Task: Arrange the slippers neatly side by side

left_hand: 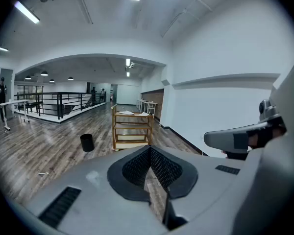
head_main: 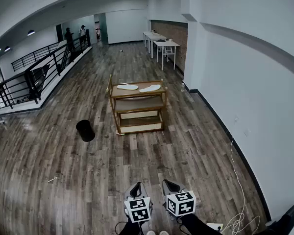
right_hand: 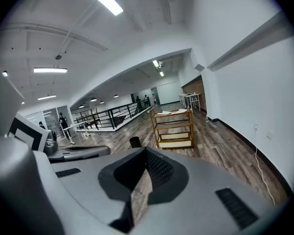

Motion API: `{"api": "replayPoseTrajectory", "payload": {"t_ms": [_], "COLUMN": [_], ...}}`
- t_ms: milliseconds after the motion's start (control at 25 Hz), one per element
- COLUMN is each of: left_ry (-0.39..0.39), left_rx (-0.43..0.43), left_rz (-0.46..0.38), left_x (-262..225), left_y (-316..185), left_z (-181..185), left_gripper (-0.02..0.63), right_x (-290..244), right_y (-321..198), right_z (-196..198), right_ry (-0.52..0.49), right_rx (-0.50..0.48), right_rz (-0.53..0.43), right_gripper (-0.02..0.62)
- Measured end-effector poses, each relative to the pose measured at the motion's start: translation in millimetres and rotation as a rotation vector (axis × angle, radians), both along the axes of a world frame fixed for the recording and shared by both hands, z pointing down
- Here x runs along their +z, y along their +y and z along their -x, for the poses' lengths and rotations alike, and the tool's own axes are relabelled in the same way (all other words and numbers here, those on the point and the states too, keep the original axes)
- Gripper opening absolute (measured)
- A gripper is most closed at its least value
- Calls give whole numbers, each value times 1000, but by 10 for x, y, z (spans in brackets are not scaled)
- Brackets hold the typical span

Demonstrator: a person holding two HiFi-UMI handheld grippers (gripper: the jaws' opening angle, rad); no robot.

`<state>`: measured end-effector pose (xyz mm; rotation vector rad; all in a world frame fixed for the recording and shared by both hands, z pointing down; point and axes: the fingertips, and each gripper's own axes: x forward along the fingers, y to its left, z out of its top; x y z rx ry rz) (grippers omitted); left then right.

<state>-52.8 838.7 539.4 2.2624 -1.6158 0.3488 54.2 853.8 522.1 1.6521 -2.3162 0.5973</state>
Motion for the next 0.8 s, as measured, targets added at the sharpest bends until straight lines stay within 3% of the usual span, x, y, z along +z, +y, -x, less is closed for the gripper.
{"api": "replayPoseTrajectory", "payload": {"t_ms": [240,480,800], "left_ry": [-5,15,30], "left_rx": [39,7,25], "left_rz": [-21,-22,-50], "left_x": [-133,-207,-364], "left_y": [-100,-172,-221], "left_z": [-50,26,6], "left_gripper": [0,0,0], "right_x": [-102,-141,-243], "right_y": [-89,-147,-173], "right_z": [-42,-37,2], "right_ry": [1,9,15], "right_rx": [4,3,-16], "right_rz": [-21,-29,-49], "right_gripper": [-2,-2,-2]}}
